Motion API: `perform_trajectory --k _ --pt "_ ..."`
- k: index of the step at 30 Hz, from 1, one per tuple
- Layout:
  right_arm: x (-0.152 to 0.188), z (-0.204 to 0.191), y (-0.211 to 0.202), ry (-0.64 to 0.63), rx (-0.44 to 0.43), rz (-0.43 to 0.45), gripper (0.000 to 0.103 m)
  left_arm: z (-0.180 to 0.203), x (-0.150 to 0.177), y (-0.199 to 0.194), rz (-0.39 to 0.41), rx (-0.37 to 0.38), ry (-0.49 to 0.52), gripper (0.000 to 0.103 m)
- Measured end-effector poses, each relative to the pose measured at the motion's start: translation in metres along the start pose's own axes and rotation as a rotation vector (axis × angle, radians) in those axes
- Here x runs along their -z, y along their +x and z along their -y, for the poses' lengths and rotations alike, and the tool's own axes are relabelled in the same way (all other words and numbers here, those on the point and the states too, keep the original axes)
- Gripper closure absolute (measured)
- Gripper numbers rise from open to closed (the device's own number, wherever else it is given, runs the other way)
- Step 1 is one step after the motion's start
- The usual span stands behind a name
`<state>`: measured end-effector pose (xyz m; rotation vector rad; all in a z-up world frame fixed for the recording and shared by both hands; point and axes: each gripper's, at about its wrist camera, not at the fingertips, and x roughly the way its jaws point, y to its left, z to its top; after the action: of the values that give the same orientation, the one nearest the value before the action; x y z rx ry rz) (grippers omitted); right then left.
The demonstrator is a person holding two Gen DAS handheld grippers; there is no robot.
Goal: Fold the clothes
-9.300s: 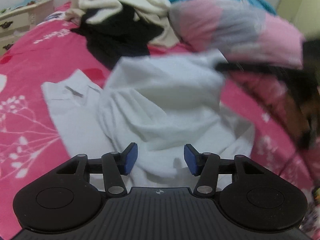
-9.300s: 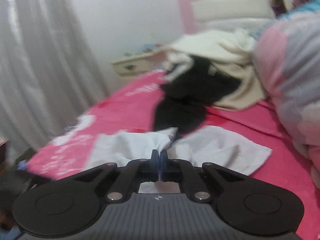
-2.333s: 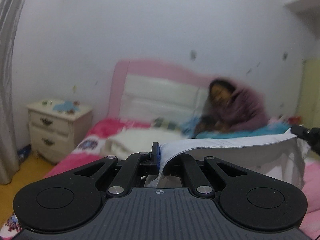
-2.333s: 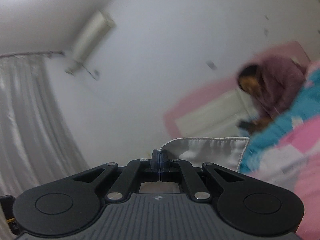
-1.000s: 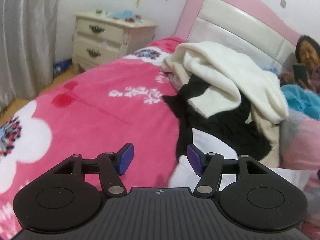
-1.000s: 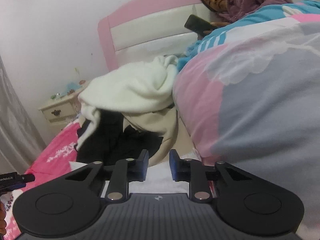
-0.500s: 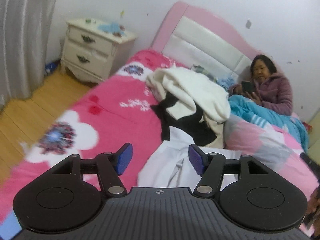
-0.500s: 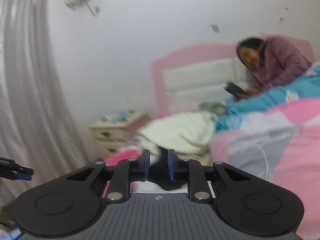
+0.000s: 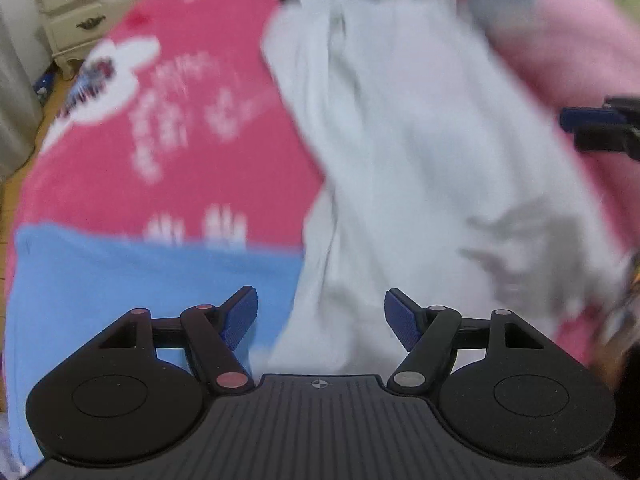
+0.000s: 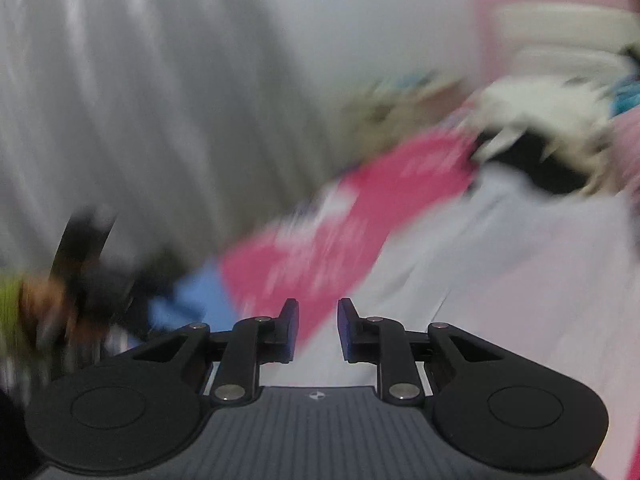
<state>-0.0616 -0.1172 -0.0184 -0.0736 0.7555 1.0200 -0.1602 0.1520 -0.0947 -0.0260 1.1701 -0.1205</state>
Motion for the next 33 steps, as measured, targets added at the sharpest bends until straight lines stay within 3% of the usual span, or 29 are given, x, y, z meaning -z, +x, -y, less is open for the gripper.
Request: perform_trajectory --k 2,5,7,9,11,12,15,19,22,27,33 --pt "0.036 -0.028 0.029 -0.131 -0.002 -0.098 0.063 0.007 0.009 0.013 -0.020 -0.024 0.020 0.032" --pt "0.082 -0.066 0.062 -0.305 0.015 -0.212 0.060 0.012 0.015 0.023 -0.010 -0.050 0.022 0.032" --pt "0.103 -0.078 0.074 -0.353 0.020 -0.258 0.060 0.013 0.015 0.028 -0.002 -0.079 0.031 0.034" --pt "0.118 -0.083 0.080 -0.330 0.013 -0.299 0.060 0.010 0.013 0.026 0.001 -0.094 0.035 0.055" --pt "0.125 -0.082 0.082 -0.292 0.026 -0.317 0.061 0.007 0.013 0.017 0.017 -0.098 0.033 0.069" --pt "0.126 -0.080 0.081 -0.275 0.031 -0.322 0.061 0.006 0.014 0.012 0.024 -0.098 0.028 0.084" --pt "0.128 -0.075 0.081 -0.236 0.033 -0.306 0.061 0.001 0.009 0.001 0.025 -0.090 -0.019 0.097" --pt "0.132 -0.072 0.084 -0.212 0.039 -0.292 0.061 -0.001 -0.012 -0.020 0.079 -0.122 -0.051 0.100" --pt "0.136 -0.073 0.087 -0.213 0.042 -0.290 0.060 -0.010 -0.037 -0.043 0.146 -0.187 -0.048 0.101" --pt "0.138 -0.072 0.090 -0.205 0.044 -0.292 0.060 -0.044 -0.094 -0.067 0.238 -0.381 -0.016 0.101" --pt "0.141 -0.068 0.089 -0.188 0.034 -0.292 0.059 -0.110 -0.161 -0.047 0.254 -0.657 -0.041 0.101"
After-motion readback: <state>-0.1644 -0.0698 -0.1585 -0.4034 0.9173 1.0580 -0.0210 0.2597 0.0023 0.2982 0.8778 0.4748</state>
